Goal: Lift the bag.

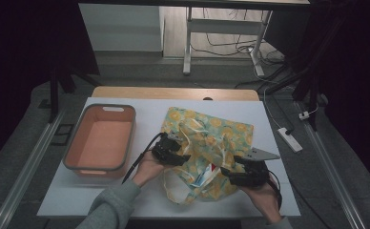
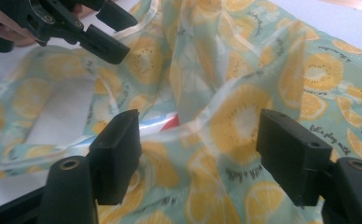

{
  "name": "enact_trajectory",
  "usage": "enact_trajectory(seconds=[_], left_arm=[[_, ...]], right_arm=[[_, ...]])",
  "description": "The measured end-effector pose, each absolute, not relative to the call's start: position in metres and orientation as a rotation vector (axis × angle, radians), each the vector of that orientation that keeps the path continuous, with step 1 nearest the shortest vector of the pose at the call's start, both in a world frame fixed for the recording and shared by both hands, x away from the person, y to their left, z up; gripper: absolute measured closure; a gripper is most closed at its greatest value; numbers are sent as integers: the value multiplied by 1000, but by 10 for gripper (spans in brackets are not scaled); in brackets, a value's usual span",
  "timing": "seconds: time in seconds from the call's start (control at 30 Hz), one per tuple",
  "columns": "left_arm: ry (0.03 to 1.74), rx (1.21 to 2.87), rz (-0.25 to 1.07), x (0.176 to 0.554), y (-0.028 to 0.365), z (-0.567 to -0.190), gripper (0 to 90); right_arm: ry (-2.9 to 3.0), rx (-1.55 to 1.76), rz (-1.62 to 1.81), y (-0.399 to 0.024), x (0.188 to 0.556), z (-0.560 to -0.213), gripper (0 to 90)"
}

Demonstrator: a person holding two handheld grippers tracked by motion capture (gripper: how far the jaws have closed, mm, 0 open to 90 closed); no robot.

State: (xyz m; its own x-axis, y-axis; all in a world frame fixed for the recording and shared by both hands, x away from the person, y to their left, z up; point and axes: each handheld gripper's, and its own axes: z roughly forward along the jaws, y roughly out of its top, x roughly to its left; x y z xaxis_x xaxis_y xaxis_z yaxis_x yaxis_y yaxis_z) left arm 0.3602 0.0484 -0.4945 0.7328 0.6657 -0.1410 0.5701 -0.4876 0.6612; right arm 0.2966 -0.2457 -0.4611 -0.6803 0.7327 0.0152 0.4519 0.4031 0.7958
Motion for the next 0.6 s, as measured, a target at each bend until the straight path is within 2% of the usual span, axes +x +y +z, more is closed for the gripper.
enact_trajectory(seconds=[0.17, 0.27, 0.33, 0.6], left_arm=[[946, 2243, 160, 364, 52, -501, 655], [935, 2271, 140, 362, 53, -502, 843], [927, 2278, 120, 360, 56, -500, 878], [897, 2210, 68, 341, 84, -478, 883]], right_arm=[[2323, 1098, 1037, -234, 310, -474, 210], [2366, 1141, 1003, -235, 314, -486, 251], [2386, 1170, 966, -237, 313, -492, 329], [2514, 1166, 886, -245, 305, -502, 828]])
